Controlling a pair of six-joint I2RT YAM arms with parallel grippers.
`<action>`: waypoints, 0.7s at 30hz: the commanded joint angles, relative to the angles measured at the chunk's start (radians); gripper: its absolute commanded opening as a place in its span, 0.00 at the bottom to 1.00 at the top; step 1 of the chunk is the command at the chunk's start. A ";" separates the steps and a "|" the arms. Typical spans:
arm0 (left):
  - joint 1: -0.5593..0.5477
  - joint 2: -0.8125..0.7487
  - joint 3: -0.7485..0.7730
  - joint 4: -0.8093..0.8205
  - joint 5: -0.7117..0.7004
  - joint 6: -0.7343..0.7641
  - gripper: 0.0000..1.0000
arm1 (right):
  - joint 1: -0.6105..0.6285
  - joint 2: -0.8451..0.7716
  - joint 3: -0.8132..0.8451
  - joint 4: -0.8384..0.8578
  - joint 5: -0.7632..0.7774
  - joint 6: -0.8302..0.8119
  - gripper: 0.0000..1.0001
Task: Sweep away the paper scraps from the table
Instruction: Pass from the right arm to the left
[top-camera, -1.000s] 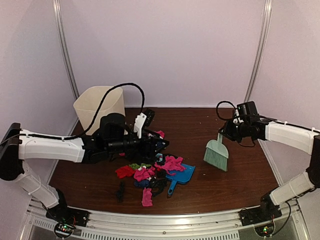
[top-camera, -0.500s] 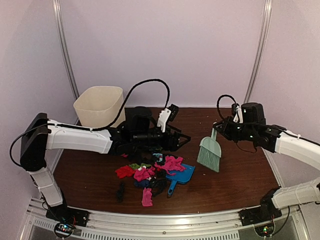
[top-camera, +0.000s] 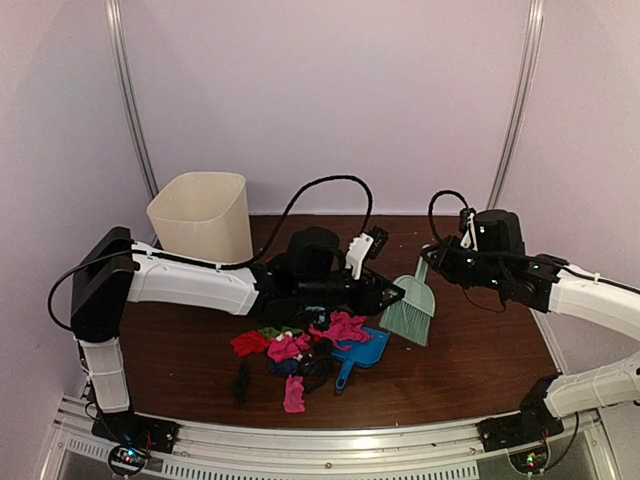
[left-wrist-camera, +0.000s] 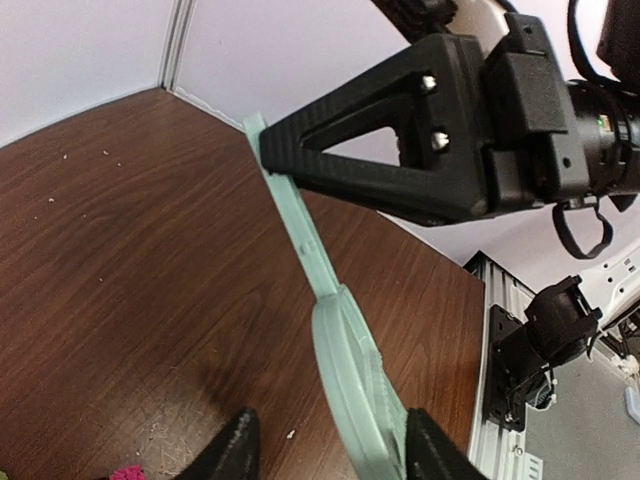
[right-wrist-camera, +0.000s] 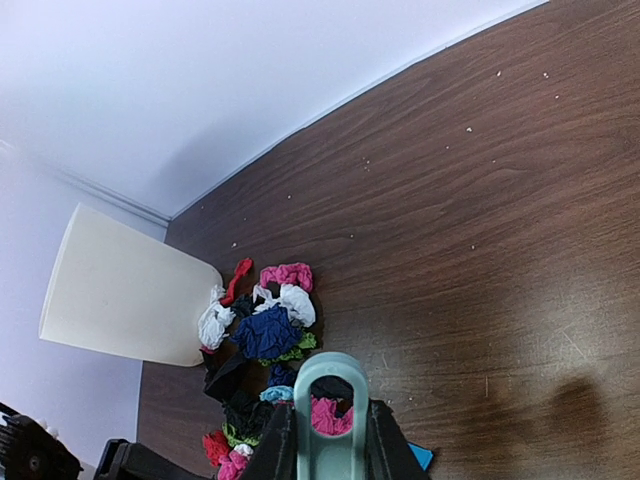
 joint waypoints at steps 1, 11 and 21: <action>-0.002 0.032 0.044 0.014 0.000 -0.031 0.41 | 0.024 -0.034 -0.009 0.032 0.080 0.012 0.00; -0.002 0.012 0.058 -0.025 -0.011 0.002 0.00 | 0.032 -0.098 -0.075 0.096 0.091 -0.042 0.16; 0.010 -0.162 0.003 -0.294 0.005 0.296 0.00 | 0.030 -0.338 -0.287 0.289 0.012 -0.358 1.00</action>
